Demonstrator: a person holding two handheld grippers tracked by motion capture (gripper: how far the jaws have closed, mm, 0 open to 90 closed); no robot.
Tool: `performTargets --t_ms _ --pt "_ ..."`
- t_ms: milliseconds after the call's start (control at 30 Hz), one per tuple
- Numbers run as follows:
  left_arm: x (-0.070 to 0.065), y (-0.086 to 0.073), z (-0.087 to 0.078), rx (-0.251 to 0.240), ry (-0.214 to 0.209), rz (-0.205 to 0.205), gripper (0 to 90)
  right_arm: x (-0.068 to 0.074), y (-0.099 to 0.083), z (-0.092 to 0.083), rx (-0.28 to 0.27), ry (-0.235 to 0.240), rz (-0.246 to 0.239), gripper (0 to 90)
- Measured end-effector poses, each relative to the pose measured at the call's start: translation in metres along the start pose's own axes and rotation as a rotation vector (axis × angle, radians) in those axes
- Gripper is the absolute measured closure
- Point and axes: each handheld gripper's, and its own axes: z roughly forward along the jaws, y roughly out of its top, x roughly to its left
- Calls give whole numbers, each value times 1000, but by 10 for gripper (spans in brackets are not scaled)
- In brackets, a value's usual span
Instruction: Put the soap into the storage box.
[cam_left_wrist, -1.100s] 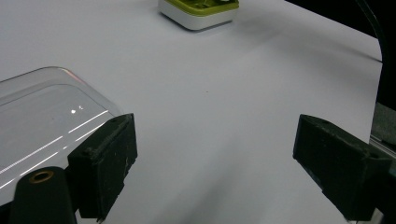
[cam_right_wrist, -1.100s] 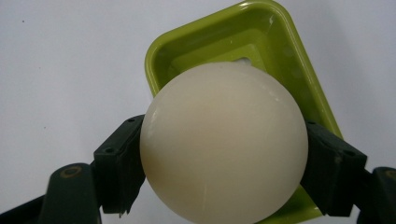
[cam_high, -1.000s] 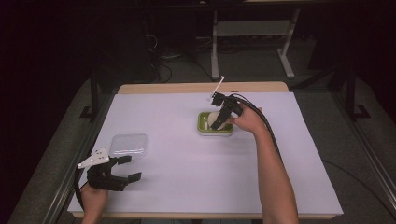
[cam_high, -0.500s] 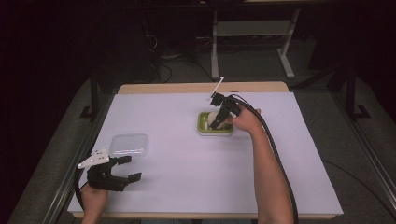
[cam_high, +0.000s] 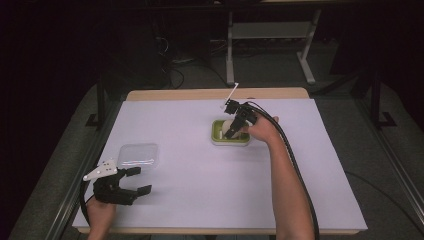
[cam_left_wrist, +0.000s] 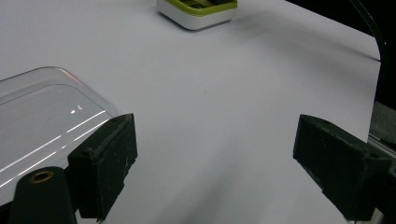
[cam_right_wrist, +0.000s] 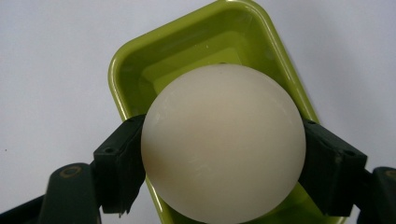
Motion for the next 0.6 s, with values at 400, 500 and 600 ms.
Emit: performTargets --t_ms 400,500,600 --pt "0 0 0 1 -1 1 129 0 0 1 11 -11 2 231" --pt "0 0 0 1 0 0 129 0 0 1 13 -11 4 231" --pt "0 0 0 -1 -1 -1 129 0 0 1 10 -15 7 231"
